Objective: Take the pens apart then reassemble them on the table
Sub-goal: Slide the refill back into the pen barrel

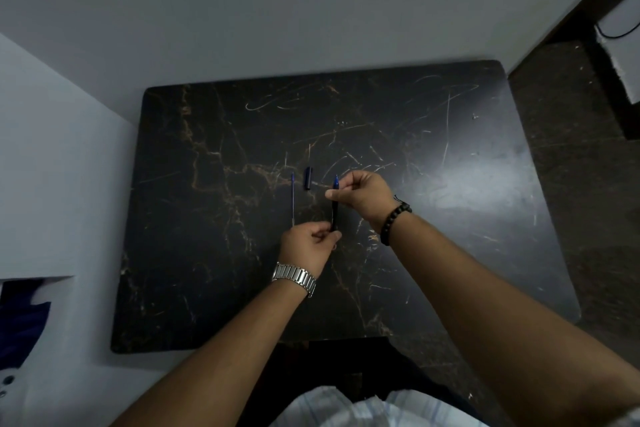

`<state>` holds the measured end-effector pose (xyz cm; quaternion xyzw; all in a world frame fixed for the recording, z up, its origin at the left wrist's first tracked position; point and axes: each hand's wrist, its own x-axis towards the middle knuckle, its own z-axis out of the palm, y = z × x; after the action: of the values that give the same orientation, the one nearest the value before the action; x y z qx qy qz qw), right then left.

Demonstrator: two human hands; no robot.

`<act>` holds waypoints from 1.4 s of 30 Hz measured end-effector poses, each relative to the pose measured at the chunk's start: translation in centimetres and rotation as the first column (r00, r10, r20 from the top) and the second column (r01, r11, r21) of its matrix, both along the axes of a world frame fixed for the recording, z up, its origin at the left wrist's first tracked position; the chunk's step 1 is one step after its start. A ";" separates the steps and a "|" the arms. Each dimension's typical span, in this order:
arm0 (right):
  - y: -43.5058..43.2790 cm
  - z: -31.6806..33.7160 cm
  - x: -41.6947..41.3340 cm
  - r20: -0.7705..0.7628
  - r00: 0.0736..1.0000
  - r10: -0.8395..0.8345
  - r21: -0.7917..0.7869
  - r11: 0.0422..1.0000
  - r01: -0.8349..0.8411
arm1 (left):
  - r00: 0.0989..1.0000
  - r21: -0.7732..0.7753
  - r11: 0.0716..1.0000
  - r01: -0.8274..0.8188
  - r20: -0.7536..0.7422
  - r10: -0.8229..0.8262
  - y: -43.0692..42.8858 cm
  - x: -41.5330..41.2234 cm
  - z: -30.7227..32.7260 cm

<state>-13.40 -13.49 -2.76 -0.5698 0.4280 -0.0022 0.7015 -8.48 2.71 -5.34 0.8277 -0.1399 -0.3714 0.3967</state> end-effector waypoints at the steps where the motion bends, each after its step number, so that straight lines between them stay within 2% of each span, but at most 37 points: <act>1: -0.1 -0.1 0.0 0.009 1.000 0.009 0.001 1.000 -0.009 | 1.000 -0.001 1.000 0.002 -0.001 -0.002 -0.1 0.0 0.0; 6: -0.9 0.4 -0.5 0.089 0.994 0.064 0.117 0.990 -0.074 | 0.999 -0.010 0.999 -0.035 -0.032 0.034 -0.2 0.1 0.2; 10: -1.2 0.0 -0.6 0.062 0.990 0.123 0.092 0.987 -0.128 | 1.000 0.014 1.000 -0.014 -0.026 0.014 -0.2 0.1 0.1; 16: -1.2 -0.3 -0.4 0.040 0.998 0.051 0.090 0.994 -0.054 | 1.000 0.035 0.999 0.014 -0.004 -0.014 -0.7 0.0 0.7; 23: -0.2 -0.5 0.2 0.002 1.000 -0.019 -0.008 1.000 0.019 | 1.000 0.051 0.999 -0.001 -0.010 0.001 -1.2 0.3 0.5; 26: -0.1 -0.4 0.2 -0.014 1.000 0.002 0.053 0.999 -0.001 | 0.999 0.046 0.999 0.011 -0.051 -0.009 -1.6 0.8 0.3; 29: -0.3 -0.5 -0.1 -0.024 0.999 -0.026 0.111 0.993 0.029 | 0.992 0.047 0.990 0.130 -0.007 -0.130 -2.1 2.0 0.7; 32: -0.7 -0.7 -0.5 -0.041 0.993 -0.110 0.123 0.986 0.115 | 0.995 0.026 0.998 0.052 0.083 -0.054 -2.8 4.5 1.1; 36: -1.0 -0.7 -1.0 -0.068 0.988 -0.136 0.109 0.984 0.143 | 0.947 0.161 0.987 -0.008 0.319 -0.045 -5.6 8.2 0.9; 39: -1.0 -0.5 -1.4 -0.070 0.987 -0.144 0.086 0.985 0.150 | 0.928 0.265 0.964 -0.005 0.361 -0.094 -8.3 10.0 0.8; 42: -1.1 -0.3 -2.0 -0.080 0.986 -0.143 0.077 0.986 0.149 | 0.914 0.462 0.883 0.086 0.315 -0.255 -10.4 10.8 0.5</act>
<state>-15.37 -14.57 -3.10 -0.5069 0.4940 -0.0147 0.7062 2.34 -7.65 -4.81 0.9341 -0.1979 -0.2660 0.1321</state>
